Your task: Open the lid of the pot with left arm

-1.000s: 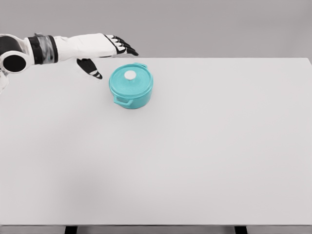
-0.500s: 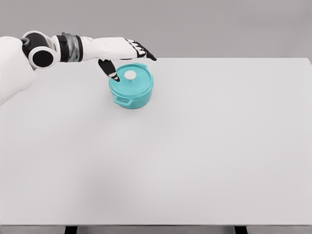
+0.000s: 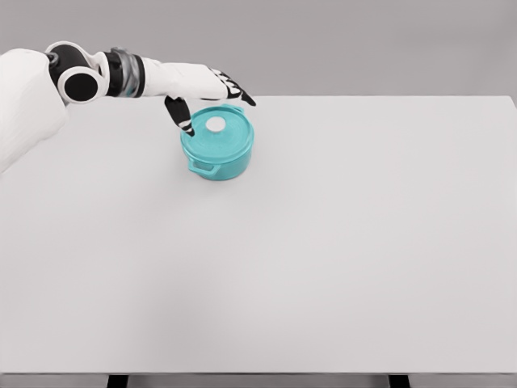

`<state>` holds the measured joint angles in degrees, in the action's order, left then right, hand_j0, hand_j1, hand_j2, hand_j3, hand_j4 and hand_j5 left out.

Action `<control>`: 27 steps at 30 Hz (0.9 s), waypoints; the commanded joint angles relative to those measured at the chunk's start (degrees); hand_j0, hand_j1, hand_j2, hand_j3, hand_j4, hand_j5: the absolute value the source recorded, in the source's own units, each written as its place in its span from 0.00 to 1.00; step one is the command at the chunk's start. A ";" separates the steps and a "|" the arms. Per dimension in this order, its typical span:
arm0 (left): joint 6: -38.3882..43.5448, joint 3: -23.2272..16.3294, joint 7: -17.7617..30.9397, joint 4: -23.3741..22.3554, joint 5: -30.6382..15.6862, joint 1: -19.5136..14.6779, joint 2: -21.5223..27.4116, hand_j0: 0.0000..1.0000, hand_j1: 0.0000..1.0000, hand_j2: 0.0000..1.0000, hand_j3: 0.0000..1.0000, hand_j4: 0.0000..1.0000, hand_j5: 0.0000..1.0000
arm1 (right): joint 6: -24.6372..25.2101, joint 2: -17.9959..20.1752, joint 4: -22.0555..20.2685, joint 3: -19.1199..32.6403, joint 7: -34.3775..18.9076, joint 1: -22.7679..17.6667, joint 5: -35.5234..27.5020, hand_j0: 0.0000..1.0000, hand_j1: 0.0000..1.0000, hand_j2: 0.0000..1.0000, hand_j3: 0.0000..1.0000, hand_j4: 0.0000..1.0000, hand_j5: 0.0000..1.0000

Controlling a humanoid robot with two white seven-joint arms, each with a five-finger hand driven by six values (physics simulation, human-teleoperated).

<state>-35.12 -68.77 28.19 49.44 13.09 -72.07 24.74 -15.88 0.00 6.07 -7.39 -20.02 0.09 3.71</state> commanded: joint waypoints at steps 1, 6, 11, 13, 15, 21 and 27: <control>0.12 0.04 0.19 -2.32 -0.09 0.00 -0.39 1.00 1.00 1.00 1.00 1.00 1.00 | -0.02 0.00 0.00 0.01 -0.02 -0.09 0.07 1.00 1.00 1.00 1.00 1.00 1.00; 0.12 0.12 0.28 -5.05 0.35 0.17 -3.46 1.00 1.00 1.00 1.00 1.00 1.00 | -0.02 0.00 0.00 0.01 -0.02 0.00 0.07 1.00 1.00 1.00 1.00 1.00 1.00; 0.12 -0.05 0.28 -6.72 0.44 0.35 -3.99 0.87 0.87 0.87 0.87 0.87 0.87 | -0.02 0.00 0.00 0.01 -0.02 0.00 -0.02 1.00 1.00 1.00 1.00 1.00 1.00; 0.12 -0.05 0.28 -6.72 0.35 0.35 -3.99 0.83 0.83 0.83 0.83 0.83 0.83 | -0.02 0.00 0.00 0.01 -0.02 0.00 0.07 1.00 1.00 1.00 1.00 1.00 1.00; 0.12 -0.14 0.28 -6.81 0.44 0.35 -3.99 0.81 0.81 0.81 0.81 0.81 0.81 | -0.02 0.00 0.00 0.01 -0.02 0.00 0.07 1.00 1.00 1.00 1.00 1.00 1.00; 0.12 -0.40 0.28 -7.95 0.70 0.70 -3.82 0.77 0.77 0.77 0.77 0.77 0.77 | -0.02 0.00 0.00 0.01 -0.02 -0.09 0.07 1.00 1.00 1.00 1.00 1.00 1.00; 0.12 -1.02 0.19 -7.87 0.35 0.79 -3.82 0.54 0.54 0.54 0.54 0.54 0.54 | -0.02 0.00 0.00 0.01 -0.02 0.00 -0.02 1.00 1.00 1.00 1.00 1.00 1.00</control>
<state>-35.13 -69.69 28.42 41.57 13.81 -71.28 20.91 -15.88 0.00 6.07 -7.39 -20.02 0.09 3.71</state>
